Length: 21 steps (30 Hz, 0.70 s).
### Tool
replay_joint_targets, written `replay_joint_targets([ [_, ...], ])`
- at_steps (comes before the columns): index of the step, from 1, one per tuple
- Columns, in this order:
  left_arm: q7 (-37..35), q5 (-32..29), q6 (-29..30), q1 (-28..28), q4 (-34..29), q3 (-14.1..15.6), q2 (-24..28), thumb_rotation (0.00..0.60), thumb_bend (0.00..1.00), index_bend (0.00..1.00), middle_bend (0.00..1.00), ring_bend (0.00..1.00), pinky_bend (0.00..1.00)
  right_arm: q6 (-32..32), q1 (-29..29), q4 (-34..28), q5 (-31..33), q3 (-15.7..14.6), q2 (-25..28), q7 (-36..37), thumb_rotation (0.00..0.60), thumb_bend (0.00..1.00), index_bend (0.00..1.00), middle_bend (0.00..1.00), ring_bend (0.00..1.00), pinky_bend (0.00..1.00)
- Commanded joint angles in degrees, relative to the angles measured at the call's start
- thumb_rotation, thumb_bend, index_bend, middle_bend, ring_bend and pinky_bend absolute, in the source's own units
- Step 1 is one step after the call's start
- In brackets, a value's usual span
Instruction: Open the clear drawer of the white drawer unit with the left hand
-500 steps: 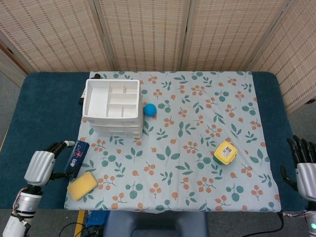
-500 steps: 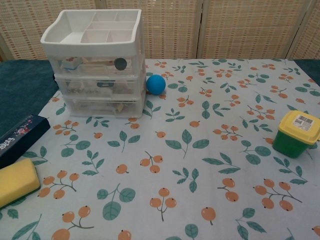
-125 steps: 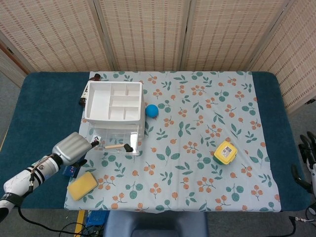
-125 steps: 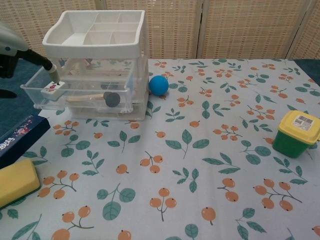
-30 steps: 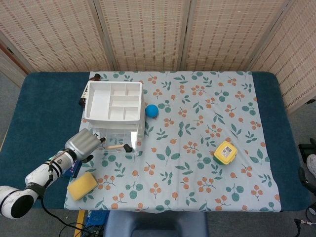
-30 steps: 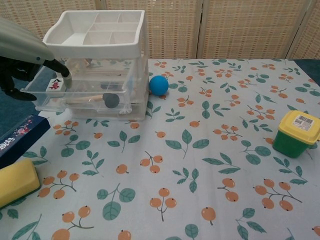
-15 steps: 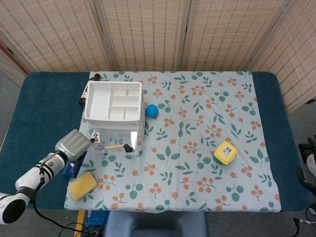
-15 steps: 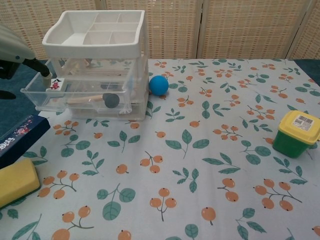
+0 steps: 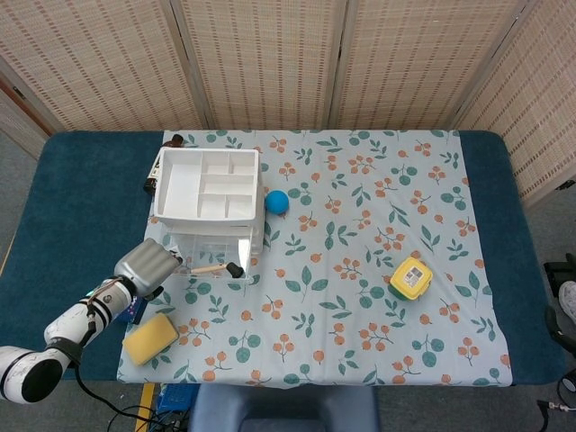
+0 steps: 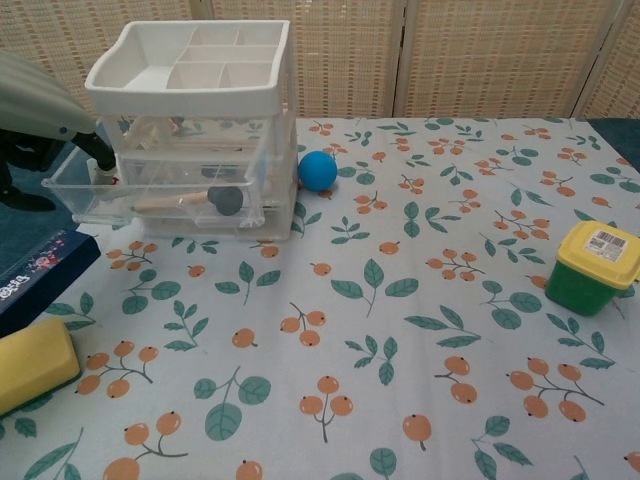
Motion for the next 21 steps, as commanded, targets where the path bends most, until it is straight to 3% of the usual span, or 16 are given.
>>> replay_joint_targets([
  [1, -0.26, 0.57, 0.36, -0.17, -0.26, -0.33, 0.01, 0.6, 0.36, 0.23, 0.97, 1.0, 1.0, -0.04, -0.03, 0.1, 0.08, 0.0, -0.04, 0.13, 0.6, 0.46, 0.0, 0.0, 0.0, 0.0],
  [13, -1.81, 2.34, 1.8, -0.01, -1.28, -1.39, 1.0, 0.6, 0.36, 0.19, 0.97, 1.0, 1.0, -0.15, -0.15, 0.8, 0.42, 0.09, -0.31, 0.72, 0.6, 0.46, 0.0, 0.0, 0.0, 0.0],
  [21, -0.95, 2.32, 0.87, 0.64, -2.1, 0.64, 3.14, 0.6, 0.36, 0.23, 0.97, 1.0, 1.0, -0.66, 0.2, 1.11, 0.33, 0.17, -0.54, 0.91, 0.6, 0.46, 0.0, 0.0, 0.0, 0.0],
])
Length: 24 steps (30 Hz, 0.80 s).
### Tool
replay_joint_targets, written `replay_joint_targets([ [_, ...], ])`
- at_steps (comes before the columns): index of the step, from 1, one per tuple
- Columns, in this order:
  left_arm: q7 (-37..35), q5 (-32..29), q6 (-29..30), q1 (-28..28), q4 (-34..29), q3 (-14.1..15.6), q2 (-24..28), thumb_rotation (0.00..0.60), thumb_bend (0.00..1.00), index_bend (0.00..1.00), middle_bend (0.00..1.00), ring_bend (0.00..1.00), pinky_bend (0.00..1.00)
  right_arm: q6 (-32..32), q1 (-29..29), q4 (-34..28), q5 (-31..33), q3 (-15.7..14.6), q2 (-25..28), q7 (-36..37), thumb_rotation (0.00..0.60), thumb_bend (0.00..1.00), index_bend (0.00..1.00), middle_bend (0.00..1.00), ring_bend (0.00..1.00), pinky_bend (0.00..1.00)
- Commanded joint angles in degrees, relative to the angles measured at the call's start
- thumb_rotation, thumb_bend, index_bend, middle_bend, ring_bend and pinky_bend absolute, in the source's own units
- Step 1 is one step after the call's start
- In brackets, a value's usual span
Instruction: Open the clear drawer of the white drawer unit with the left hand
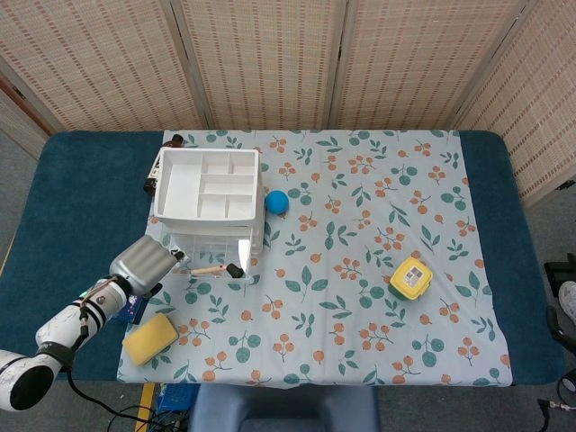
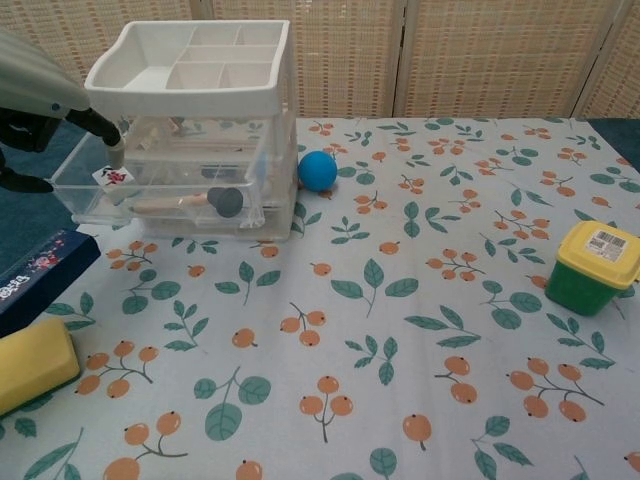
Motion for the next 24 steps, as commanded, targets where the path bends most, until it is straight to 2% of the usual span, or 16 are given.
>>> replay_joint_targets([
  [1, 0.68, -0.58, -0.14, 0.02, 0.01, 0.57, 0.0, 0.6, 0.36, 0.24, 0.97, 1.0, 1.0, -0.03, 0.04, 0.03, -0.08, -0.01, -0.03, -0.02, 0.6, 0.46, 0.0, 0.0, 0.0, 0.0],
  [13, 4.67, -4.5, 1.44, -1.78, 0.01, 1.95, -2.01, 0.6, 0.36, 0.26, 0.97, 1.0, 1.0, 0.28, -0.3, -0.18, 0.01, -0.09, 0.05, -0.17, 0.6, 0.46, 0.0, 0.0, 0.0, 0.0],
  [24, 5.28, -7.36, 1.59, -2.88, 0.34, 2.78, -2.89, 0.6, 0.36, 0.28, 0.97, 1.0, 1.0, 0.11, -0.28, -0.2, 0.13, -0.05, 0.02, -0.24, 0.6, 0.46, 0.0, 0.0, 0.0, 0.0],
])
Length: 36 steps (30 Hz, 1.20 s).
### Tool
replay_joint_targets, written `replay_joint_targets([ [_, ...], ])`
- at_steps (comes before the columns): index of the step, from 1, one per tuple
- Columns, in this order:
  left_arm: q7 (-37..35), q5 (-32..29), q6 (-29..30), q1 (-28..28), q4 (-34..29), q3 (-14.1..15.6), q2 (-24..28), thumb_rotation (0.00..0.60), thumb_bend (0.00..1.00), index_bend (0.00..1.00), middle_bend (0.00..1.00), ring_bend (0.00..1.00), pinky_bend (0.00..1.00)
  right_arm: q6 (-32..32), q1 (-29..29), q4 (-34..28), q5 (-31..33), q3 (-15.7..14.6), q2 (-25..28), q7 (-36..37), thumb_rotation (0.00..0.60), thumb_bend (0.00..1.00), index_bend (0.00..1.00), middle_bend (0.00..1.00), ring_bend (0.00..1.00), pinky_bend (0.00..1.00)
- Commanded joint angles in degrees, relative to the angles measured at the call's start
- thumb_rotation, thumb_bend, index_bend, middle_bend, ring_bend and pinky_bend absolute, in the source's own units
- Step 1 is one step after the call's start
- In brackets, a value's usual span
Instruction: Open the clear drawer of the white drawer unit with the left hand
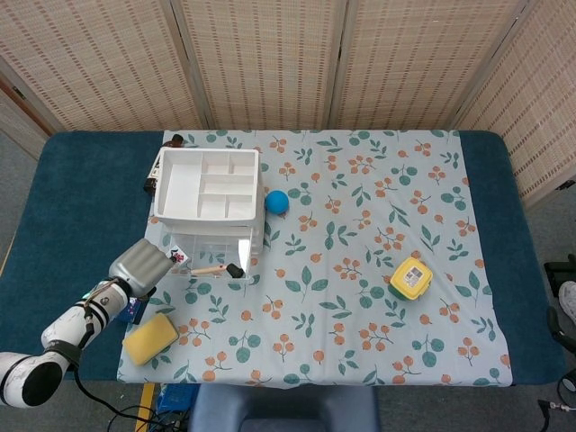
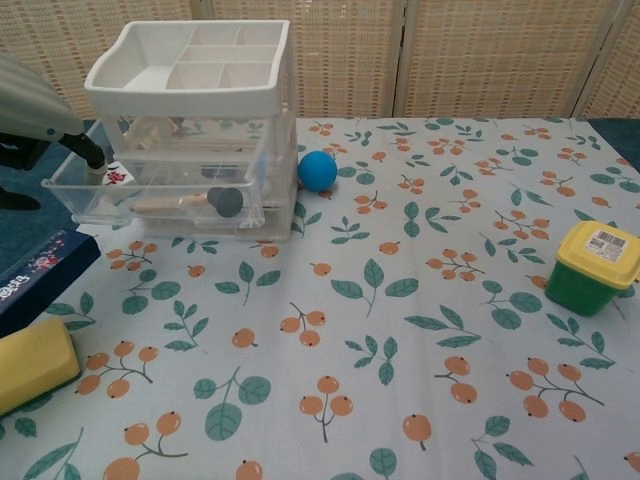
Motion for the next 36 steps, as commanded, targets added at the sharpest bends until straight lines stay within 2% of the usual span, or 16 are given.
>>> replay_joint_targets([
  [1, 0.0, -0.34, -0.13, -0.3, -0.02, 0.19, 0.01, 0.6, 0.36, 0.28, 0.97, 1.0, 1.0, 0.06, -0.03, 0.02, -0.02, 0.0, -0.01, 0.02, 0.6, 0.46, 0.0, 0.0, 0.0, 0.0],
  [17, -1.71, -1.05, -1.75, -2.22, 1.18, -0.37, -1.56, 0.6, 0.36, 0.21, 0.97, 1.0, 1.0, 0.22, -0.32, 0.56, 0.29, 0.04, -0.21, 0.6, 0.6, 0.46, 0.0, 0.0, 0.0, 0.0],
  [29, -2.75, -0.63, -0.67, -3.46, 1.8, -1.86, -2.61, 0.6, 0.36, 0.15, 0.97, 1.0, 1.0, 0.64, -0.77, 0.81, 0.5, 0.04, -0.29, 0.84, 0.6, 0.46, 0.0, 0.0, 0.0, 0.0],
  [36, -7.17, 2.44, -1.36, -1.85, -1.41, -2.76, 1.59, 0.6, 0.36, 0.16, 0.97, 1.0, 1.0, 0.68, -0.62, 0.48, 0.28, 0.23, -0.01, 0.56, 0.6, 0.46, 0.0, 0.0, 0.0, 0.0],
])
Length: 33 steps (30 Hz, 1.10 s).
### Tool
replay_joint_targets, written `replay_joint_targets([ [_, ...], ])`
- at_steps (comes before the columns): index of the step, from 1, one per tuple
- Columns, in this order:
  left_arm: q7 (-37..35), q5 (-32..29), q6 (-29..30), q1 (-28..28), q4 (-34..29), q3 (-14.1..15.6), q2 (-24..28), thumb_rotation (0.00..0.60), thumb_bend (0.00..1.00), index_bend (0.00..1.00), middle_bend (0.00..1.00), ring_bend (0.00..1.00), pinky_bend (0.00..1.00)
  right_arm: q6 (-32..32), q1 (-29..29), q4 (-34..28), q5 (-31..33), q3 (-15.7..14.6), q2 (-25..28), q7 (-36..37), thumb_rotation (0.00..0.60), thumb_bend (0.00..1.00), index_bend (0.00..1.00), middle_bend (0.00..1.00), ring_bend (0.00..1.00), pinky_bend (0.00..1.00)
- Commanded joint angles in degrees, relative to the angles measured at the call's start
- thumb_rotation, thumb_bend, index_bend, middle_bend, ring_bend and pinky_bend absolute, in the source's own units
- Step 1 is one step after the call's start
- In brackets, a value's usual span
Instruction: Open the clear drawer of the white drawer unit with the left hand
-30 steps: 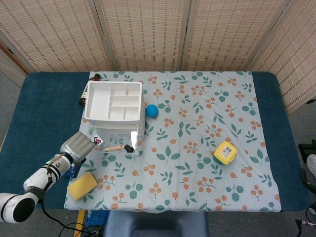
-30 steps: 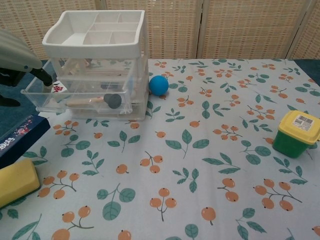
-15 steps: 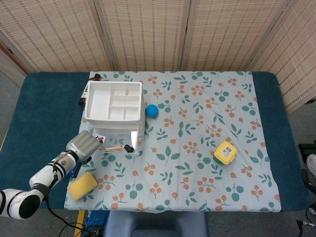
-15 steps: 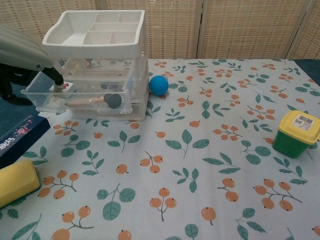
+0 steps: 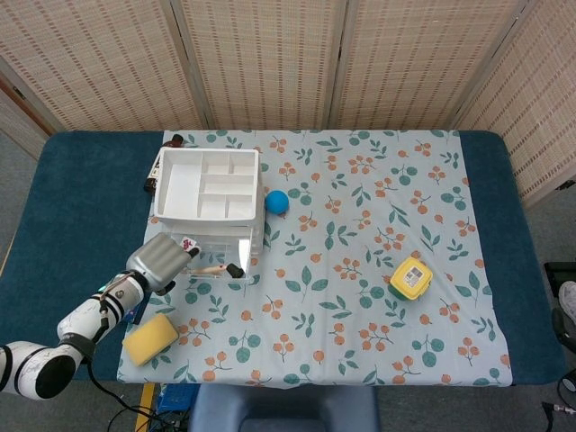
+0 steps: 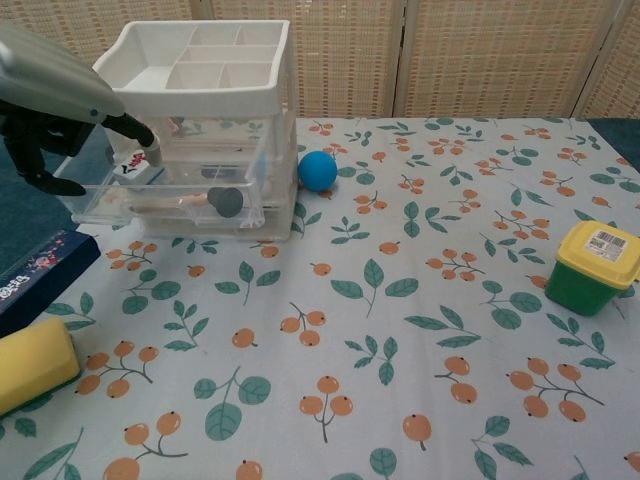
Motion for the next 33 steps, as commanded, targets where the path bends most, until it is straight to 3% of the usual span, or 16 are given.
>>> replay_joint_targets([
  [1, -3.91, 3.09, 0.01, 1.92, -1.83, -1.32, 2.79, 0.6, 0.36, 0.17, 0.96, 1.0, 1.0, 0.14, 0.05, -0.21, -0.19, 0.09, 0.19, -0.18, 0.6, 0.46, 0.0, 0.0, 0.0, 0.0],
  [6, -11.07, 13.56, 4.86, 8.28, 0.37, -4.89, 2.4, 0.6, 0.36, 0.2, 0.96, 1.0, 1.0, 0.92, -0.01, -0.81, -0.79, 0.3, 0.83, -0.66, 0.6, 0.46, 0.0, 0.0, 0.0, 0.0],
  [11, -14.75, 26.82, 11.27, 14.03, 7.11, -7.21, -2.08, 0.6, 0.36, 0.27, 0.95, 1.0, 1.0, 1.72, -0.32, -1.47, -1.19, 0.35, 1.45, -0.87, 0.6, 0.46, 0.0, 0.0, 0.0, 0.0],
  [18, -17.48, 41.2, 15.21, 17.09, 16.74, -9.1, -7.93, 0.6, 0.35, 0.34, 0.95, 1.0, 1.0, 2.28, -0.52, -2.31, -1.72, 0.32, 2.08, -1.29, 0.6, 0.46, 0.0, 0.0, 0.0, 0.0],
  [23, -17.71, 45.09, 13.11, 16.92, 20.38, -9.64, -9.35, 0.6, 0.33, 0.36, 0.95, 1.0, 1.0, 2.43, -0.67, -2.5, -1.67, 0.29, 2.29, -1.28, 0.6, 0.46, 0.0, 0.0, 0.0, 0.0],
  [33, -15.14, 45.45, 9.15, 17.99, 23.68, -10.45, -11.84, 0.6, 0.32, 0.37, 0.95, 1.0, 1.0, 2.25, -0.8, -1.91, -1.3, 0.21, 1.94, -0.75, 0.6, 0.46, 0.0, 0.0, 0.0, 0.0],
])
